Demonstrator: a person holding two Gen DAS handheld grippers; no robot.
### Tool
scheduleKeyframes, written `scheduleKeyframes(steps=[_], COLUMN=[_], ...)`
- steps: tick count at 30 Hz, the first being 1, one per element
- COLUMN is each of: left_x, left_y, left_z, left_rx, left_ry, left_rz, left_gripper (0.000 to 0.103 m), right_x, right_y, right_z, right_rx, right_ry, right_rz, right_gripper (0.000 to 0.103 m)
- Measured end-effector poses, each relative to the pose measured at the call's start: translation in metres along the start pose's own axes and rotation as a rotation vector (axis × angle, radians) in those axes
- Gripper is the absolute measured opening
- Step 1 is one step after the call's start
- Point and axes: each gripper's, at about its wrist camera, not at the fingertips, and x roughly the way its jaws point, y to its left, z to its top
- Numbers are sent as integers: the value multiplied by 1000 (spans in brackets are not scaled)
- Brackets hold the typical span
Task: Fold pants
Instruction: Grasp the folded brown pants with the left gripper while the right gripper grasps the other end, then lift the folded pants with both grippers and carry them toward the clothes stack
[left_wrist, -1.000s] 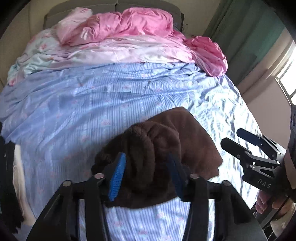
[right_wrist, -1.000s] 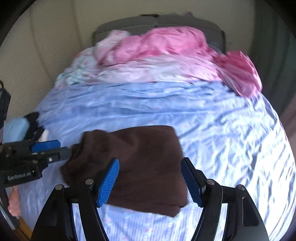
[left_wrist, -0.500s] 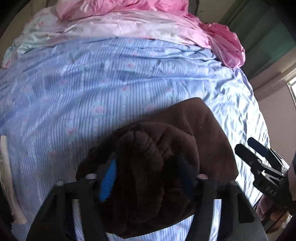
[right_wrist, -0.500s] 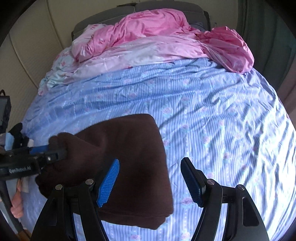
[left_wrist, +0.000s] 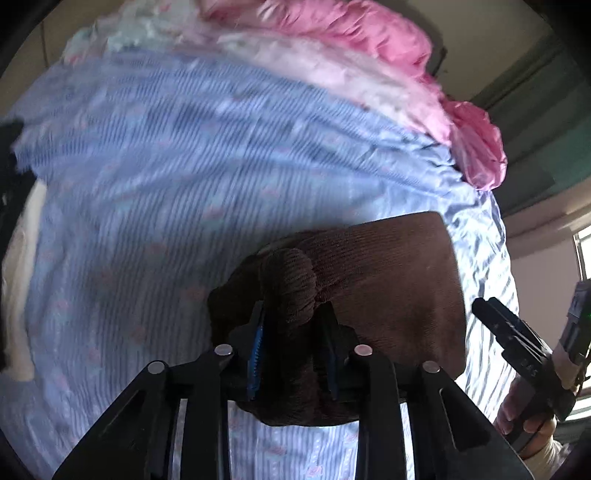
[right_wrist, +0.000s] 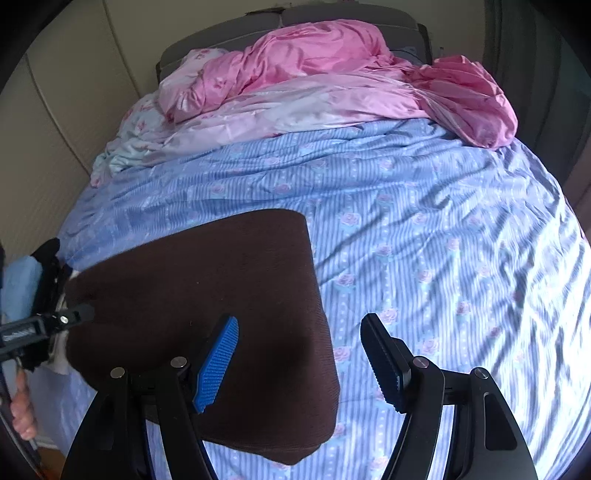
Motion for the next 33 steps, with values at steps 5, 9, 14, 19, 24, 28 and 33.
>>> scheduleKeyframes(steps=[5,9,14,19,24,28,33], left_x=[16,27,32,43,59,70,84], left_y=[17,24,33,47,60,68,73], left_z=[-5,-11,-17,-21,-27,-32,-38], left_rx=[-39,-49,-68,-146,-220,-252,-309], left_ry=[10,40,44,60,70,75,74], left_rz=[73,95,97,15,-72,-106,-173], left_gripper=[65,77,85,88,88,94,98], right_x=[4,7,15,32,54,71,88], right_y=[3,0,-6,-4,0,3,1], right_z=[-5,-6,-5,-8,-12,-13,-12], right_rx=[-37,-38,-29,-44,-63,-82,-80], right_ry=[20,30,59,104,166,188,210], right_rz=[-15,-25,-3,22,48,51,80], right_gripper=[70,70,70,70,70,80,85])
